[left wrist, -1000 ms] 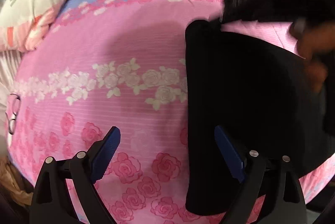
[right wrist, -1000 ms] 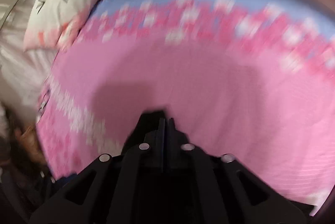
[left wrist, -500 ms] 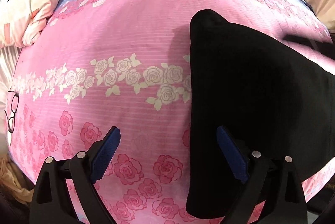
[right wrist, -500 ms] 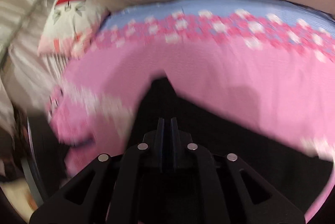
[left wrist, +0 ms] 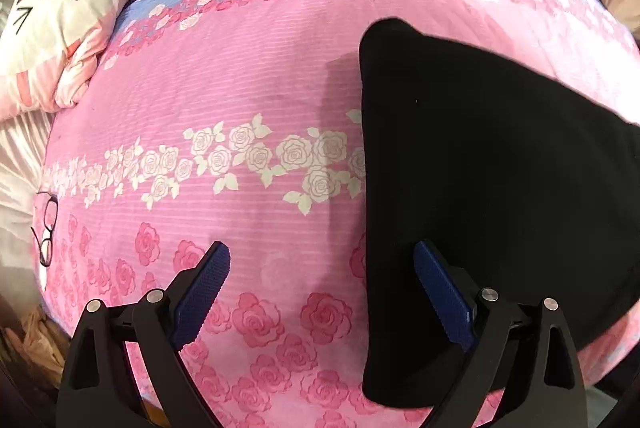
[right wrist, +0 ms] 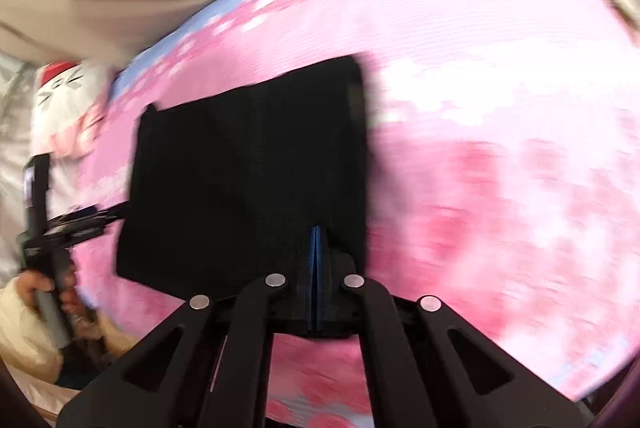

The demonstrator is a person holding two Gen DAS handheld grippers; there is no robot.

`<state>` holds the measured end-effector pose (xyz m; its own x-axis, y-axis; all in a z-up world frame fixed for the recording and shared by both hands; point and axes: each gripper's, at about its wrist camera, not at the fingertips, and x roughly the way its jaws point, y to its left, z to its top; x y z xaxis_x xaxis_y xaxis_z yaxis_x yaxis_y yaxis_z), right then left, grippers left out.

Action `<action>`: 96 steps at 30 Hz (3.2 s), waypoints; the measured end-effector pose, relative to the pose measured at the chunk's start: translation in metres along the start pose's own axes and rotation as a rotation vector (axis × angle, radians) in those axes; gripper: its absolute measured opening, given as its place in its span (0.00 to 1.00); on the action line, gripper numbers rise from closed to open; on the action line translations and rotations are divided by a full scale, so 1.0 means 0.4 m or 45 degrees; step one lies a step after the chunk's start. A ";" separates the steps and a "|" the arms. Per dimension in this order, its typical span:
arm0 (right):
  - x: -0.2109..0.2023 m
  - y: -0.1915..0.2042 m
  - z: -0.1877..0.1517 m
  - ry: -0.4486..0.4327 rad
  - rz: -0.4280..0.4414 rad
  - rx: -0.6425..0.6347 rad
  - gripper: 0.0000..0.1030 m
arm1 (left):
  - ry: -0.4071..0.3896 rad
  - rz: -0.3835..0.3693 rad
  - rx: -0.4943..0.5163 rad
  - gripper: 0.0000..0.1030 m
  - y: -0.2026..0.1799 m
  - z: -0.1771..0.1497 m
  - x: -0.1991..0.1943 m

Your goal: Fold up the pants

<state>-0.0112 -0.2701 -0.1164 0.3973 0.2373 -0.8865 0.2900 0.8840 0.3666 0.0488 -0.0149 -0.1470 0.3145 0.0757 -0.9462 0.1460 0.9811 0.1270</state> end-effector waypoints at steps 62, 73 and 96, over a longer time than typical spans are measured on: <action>0.215 0.029 0.002 0.087 0.665 0.280 0.41 | -0.033 -1.038 0.058 0.88 0.005 -0.064 0.073; 0.129 0.126 0.011 0.074 0.524 0.160 0.31 | 0.023 -1.047 -0.018 0.40 0.028 -0.057 0.016; -0.196 0.272 0.059 0.168 0.588 0.000 0.30 | 0.005 -1.117 0.078 0.35 0.105 -0.051 -0.296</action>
<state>0.0098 -0.2021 -0.0004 0.3705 0.6545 -0.6591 0.1088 0.6741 0.7306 -0.0015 0.0209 -0.0356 0.0622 -0.7007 -0.7108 0.3839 0.6742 -0.6310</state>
